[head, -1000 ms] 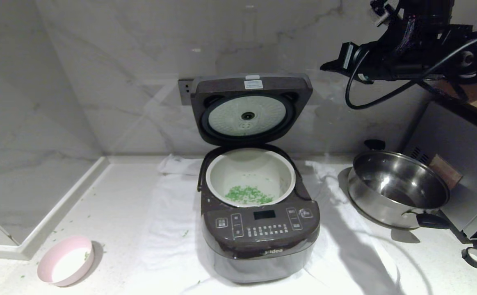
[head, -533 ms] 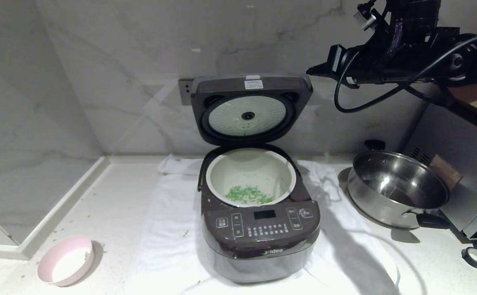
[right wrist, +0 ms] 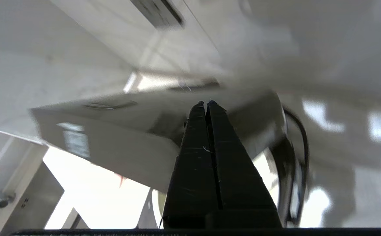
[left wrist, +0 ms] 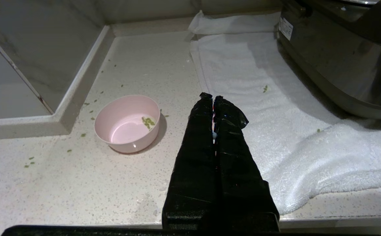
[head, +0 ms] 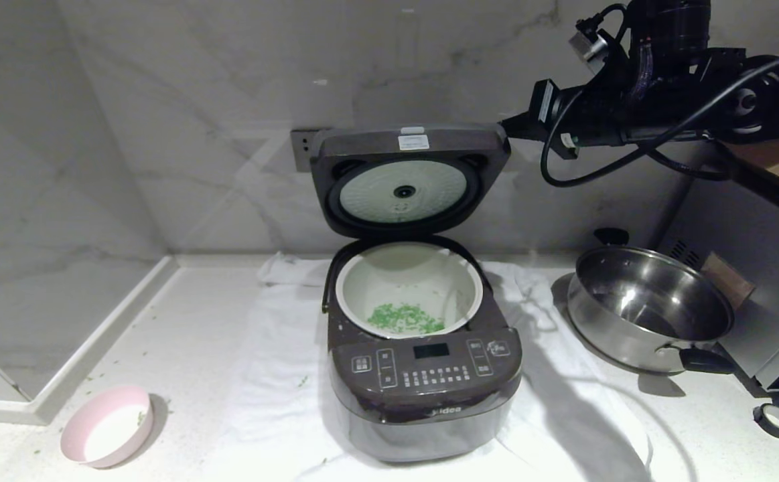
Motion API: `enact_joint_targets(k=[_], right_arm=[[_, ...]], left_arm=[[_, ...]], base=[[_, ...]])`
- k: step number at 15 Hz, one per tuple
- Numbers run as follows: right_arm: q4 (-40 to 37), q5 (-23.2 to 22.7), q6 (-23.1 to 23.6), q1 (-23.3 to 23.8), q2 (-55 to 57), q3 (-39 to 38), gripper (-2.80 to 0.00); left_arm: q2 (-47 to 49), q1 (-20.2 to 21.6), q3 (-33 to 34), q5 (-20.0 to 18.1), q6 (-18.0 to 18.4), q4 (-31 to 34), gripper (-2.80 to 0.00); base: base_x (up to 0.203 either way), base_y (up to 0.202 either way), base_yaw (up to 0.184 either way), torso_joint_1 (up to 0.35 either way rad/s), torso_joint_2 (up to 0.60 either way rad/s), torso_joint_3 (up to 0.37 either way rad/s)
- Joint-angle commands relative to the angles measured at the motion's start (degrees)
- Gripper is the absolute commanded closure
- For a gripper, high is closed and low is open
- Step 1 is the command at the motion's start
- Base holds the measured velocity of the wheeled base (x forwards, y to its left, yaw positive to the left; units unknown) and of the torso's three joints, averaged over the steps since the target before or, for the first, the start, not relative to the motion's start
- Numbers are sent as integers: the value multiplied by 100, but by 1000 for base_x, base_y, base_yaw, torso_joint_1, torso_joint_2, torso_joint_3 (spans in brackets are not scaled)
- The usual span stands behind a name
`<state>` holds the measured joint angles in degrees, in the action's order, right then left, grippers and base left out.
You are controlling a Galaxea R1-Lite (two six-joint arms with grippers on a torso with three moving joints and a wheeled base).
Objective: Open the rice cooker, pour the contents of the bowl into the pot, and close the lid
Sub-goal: Close the rice cooker
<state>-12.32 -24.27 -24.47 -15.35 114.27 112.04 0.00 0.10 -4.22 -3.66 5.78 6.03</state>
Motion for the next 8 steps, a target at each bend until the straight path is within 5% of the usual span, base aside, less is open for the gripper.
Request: enact_joint_targets(k=[1, 8], right_arm=[[-149, -21, -14, -72, -163, -288, 0], [-154, -16, 25, -371, -719, -1745, 0]], left_arm=[[-18, -1, 0, -3, 2, 3, 0], [-22, -1, -245, -91, 2, 19, 0]], base=[[0, 0, 0, 0, 0, 0], [0, 0, 0, 0, 0, 0]])
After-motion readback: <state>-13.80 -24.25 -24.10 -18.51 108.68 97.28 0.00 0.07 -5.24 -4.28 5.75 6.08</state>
